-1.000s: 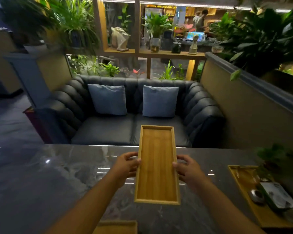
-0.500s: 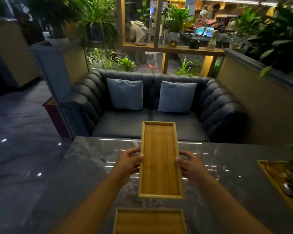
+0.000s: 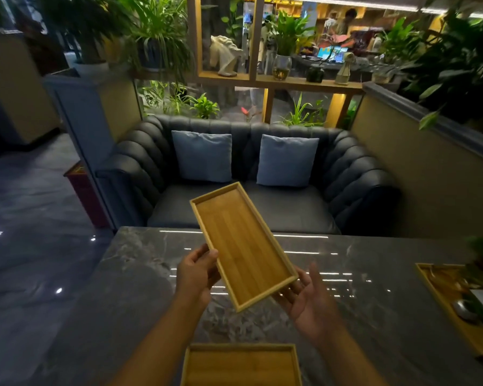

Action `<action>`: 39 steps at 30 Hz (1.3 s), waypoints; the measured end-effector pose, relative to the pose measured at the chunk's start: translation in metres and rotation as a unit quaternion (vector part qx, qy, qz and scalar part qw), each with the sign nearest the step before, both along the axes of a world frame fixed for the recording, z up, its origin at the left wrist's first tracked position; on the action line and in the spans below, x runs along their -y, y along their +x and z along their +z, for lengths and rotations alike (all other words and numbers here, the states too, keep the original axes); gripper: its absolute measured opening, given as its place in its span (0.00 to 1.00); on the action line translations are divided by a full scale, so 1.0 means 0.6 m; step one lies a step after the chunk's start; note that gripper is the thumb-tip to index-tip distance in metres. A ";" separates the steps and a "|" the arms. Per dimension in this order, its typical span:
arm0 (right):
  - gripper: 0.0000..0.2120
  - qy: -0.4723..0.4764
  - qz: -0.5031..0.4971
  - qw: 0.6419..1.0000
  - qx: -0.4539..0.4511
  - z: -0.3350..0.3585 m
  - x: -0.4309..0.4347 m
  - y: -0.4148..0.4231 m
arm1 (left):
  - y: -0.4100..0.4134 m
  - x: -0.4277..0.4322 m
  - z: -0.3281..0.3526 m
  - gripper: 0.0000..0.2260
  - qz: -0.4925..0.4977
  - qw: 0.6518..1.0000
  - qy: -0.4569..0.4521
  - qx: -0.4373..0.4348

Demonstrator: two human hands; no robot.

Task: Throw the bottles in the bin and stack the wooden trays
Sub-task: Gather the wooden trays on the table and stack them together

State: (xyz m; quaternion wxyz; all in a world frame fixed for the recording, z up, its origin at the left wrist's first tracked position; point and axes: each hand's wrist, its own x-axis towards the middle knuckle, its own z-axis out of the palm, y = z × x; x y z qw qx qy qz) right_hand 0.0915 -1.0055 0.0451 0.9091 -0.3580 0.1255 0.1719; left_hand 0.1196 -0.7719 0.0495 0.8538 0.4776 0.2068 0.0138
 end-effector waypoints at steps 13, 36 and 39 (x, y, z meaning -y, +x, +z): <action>0.25 -0.019 -0.050 0.997 -0.051 -0.004 -0.031 0.005 | -0.039 0.094 0.009 0.14 0.027 0.997 -0.066 -0.018; 0.25 -0.156 0.150 0.976 -0.031 -0.018 0.098 0.031 | 0.020 -0.166 0.074 0.18 -0.295 0.929 0.221 -0.034; 0.25 -0.160 0.156 0.974 -0.040 -0.029 0.094 0.024 | 0.006 -0.162 0.053 0.18 -0.282 0.922 0.260 -0.053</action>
